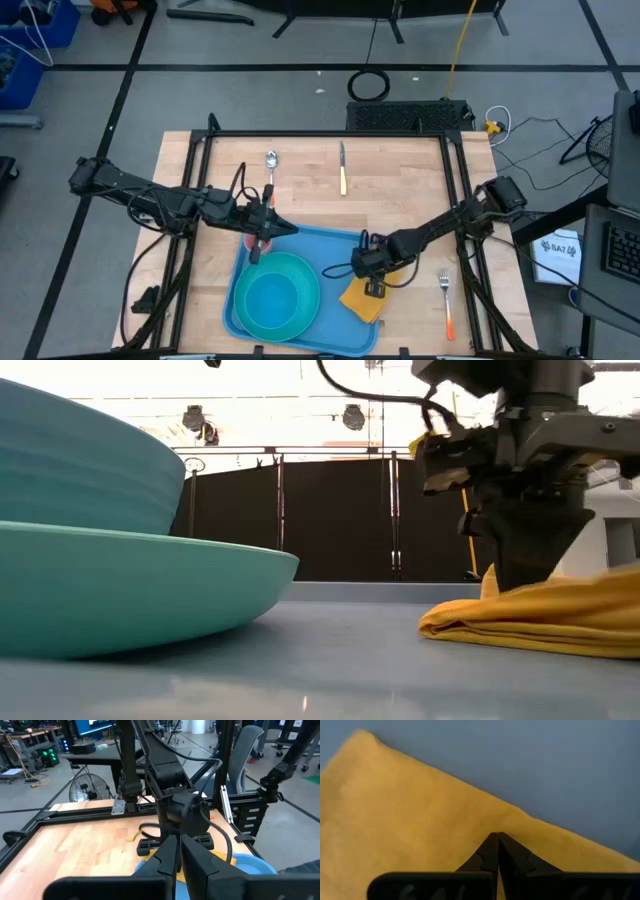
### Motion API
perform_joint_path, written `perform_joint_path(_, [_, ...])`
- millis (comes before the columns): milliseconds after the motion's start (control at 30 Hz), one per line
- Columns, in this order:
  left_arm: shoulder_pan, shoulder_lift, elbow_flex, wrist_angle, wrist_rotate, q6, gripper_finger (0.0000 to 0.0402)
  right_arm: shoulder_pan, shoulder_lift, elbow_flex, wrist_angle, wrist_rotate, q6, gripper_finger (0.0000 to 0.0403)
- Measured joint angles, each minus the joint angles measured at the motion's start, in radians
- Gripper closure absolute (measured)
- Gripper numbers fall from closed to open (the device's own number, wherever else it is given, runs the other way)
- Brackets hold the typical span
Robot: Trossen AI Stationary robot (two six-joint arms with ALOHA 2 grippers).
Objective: Set up tray
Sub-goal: Put the yellow napkin to the right of the light blue plate on the blue serving tray
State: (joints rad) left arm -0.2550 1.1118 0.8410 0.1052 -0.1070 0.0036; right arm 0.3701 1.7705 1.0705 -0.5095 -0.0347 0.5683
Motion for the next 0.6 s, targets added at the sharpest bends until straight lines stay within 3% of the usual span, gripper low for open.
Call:
perform_joint_path(433, [0.035,0.0,0.0,-0.005,0.001,0.0,0.0398,-0.016,0.061,0.076,0.118,-0.064,-0.233,0.0403])
perform_joint_path(600, [0.047,0.0,0.0,-0.005,0.001,-0.013,0.0382,-0.017,0.059,0.082,0.21,-0.106,-0.298,0.0403])
